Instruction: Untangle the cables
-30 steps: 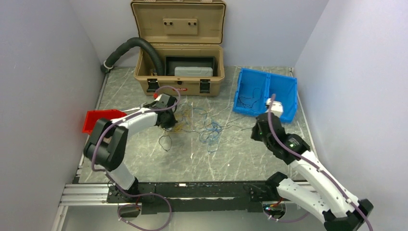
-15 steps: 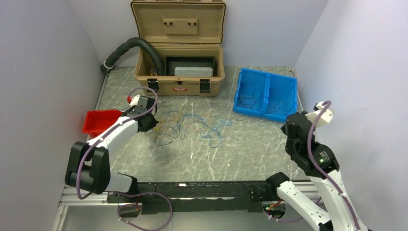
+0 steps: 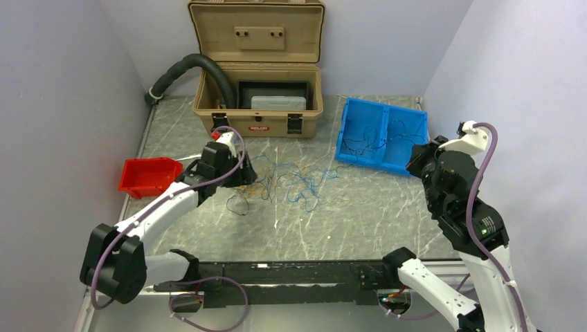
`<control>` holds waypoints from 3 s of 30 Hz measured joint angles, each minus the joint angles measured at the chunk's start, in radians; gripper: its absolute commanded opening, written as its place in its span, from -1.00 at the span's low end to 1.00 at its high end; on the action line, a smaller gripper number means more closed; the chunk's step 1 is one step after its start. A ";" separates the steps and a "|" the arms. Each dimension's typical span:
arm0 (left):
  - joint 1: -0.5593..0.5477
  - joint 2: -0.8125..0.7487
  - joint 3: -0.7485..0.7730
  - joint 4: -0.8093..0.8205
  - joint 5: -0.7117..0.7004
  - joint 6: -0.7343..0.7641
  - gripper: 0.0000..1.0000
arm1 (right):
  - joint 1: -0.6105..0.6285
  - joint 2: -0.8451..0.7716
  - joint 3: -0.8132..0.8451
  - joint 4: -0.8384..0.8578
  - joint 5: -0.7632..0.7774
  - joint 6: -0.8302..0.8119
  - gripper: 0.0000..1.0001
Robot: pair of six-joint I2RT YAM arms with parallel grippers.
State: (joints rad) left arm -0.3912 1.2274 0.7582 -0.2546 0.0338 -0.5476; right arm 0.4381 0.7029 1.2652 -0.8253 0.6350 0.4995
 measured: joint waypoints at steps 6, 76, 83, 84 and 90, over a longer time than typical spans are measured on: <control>-0.103 -0.012 0.005 0.100 0.124 0.087 0.95 | 0.000 0.035 0.045 0.028 -0.146 -0.037 -1.00; -0.336 0.088 -0.090 0.630 0.143 0.343 -1.00 | 0.000 0.379 0.186 0.277 -0.017 -0.130 -1.00; -0.336 -0.008 -0.090 0.564 0.143 0.343 -1.00 | -0.035 0.525 0.175 0.283 -0.039 -0.140 -1.00; -0.336 -0.018 -0.090 0.557 0.143 0.344 -1.00 | -0.045 0.537 0.177 0.283 -0.040 -0.142 -1.00; -0.336 -0.061 -0.090 0.511 0.142 0.348 -1.00 | -0.112 0.636 0.228 0.299 -0.059 -0.153 -1.00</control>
State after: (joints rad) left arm -0.7277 1.1660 0.6678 0.2562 0.1761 -0.1997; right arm 0.3260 1.3392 1.4929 -0.5266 0.5758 0.3466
